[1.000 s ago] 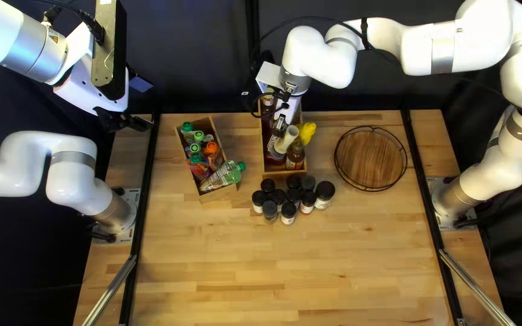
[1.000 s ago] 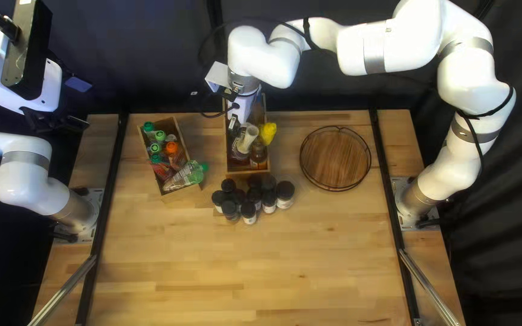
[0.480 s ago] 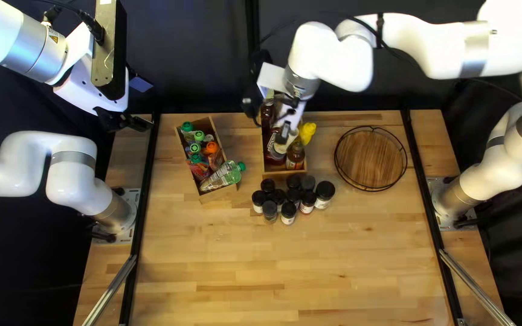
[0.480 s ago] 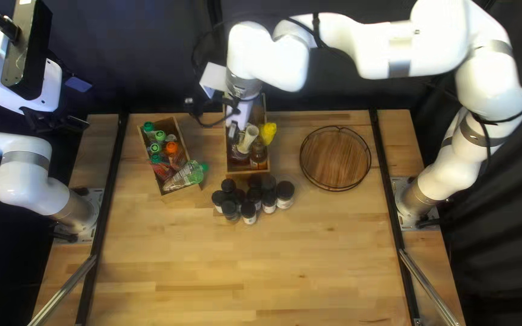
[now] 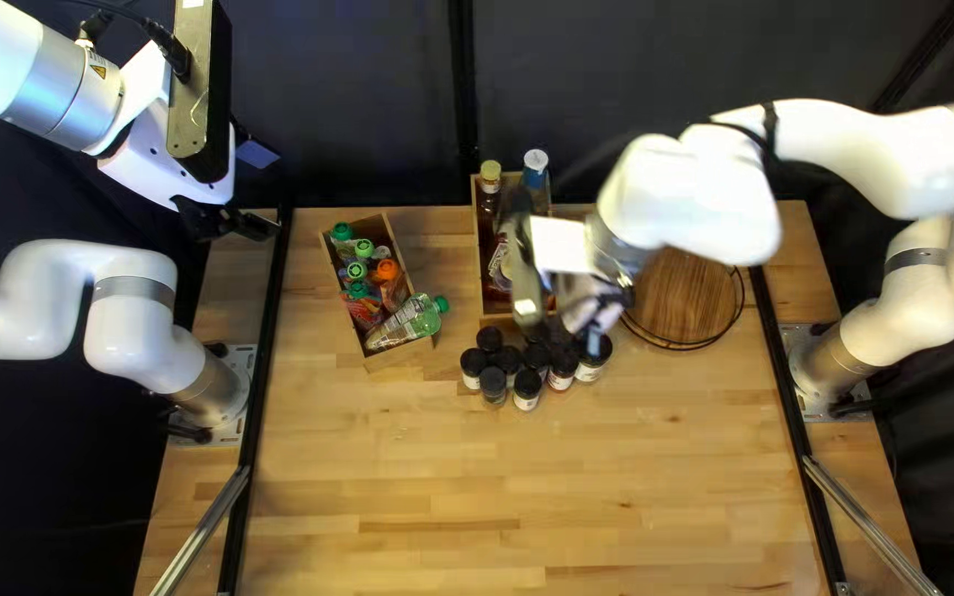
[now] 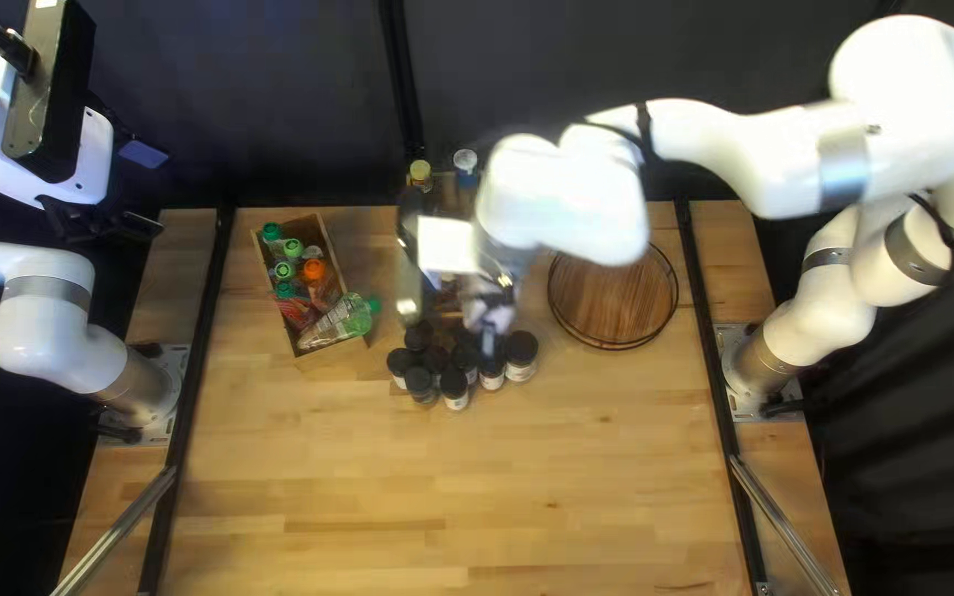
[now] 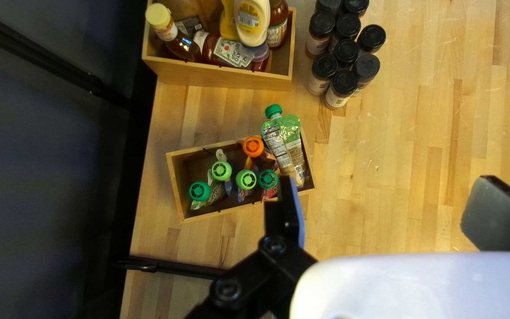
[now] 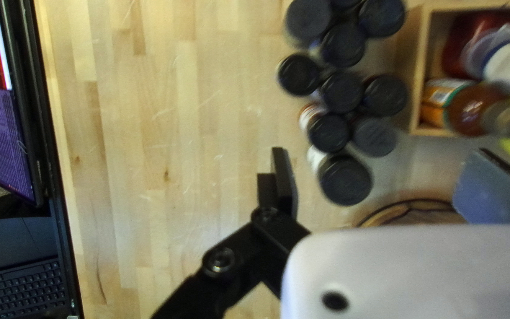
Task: Separate condiments, baby food and spices and place it in 3 different racks/containers
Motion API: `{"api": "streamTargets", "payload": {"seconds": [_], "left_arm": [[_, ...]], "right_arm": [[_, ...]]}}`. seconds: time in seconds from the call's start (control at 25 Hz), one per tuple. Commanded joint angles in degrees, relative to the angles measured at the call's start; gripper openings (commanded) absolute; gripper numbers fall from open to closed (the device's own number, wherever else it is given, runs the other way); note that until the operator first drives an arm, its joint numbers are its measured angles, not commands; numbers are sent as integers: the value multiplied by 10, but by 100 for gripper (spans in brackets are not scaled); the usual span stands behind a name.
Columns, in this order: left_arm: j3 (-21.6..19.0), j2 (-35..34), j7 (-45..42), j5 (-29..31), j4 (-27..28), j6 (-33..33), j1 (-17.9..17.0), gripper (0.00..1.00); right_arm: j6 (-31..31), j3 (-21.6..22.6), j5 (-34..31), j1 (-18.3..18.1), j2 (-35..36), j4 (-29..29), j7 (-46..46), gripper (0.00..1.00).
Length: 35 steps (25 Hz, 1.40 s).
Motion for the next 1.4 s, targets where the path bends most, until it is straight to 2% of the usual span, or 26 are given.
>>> {"api": "streamTargets", "payload": {"seconds": [0.04,0.28,0.48,0.84,1.28,1.32,1.36,1.4], "left_arm": [[0,0,0,0,0,0,0,100],[0,0,0,0,0,0,0,100],[0,0,0,0,0,0,0,100],[0,0,0,0,0,0,0,100],[0,0,0,0,0,0,0,100],[0,0,0,0,0,0,0,100],[0,0,0,0,0,0,0,100],[0,0,0,0,0,0,0,100]], "right_arm": [[-24,4,-5,2,28,-53,11,100],[-99,-26,18,7,63,-155,-43,100],[-168,-30,9,-6,41,-200,-47,100],[-225,-21,-11,-23,-8,-220,-26,100],[-246,-13,-41,-33,-78,-184,-14,100],[-245,-13,-42,-32,-80,-181,-14,95],[-245,-11,-45,-32,-82,-179,-11,3],[-244,-10,-47,-32,-82,-178,-10,1]]}}
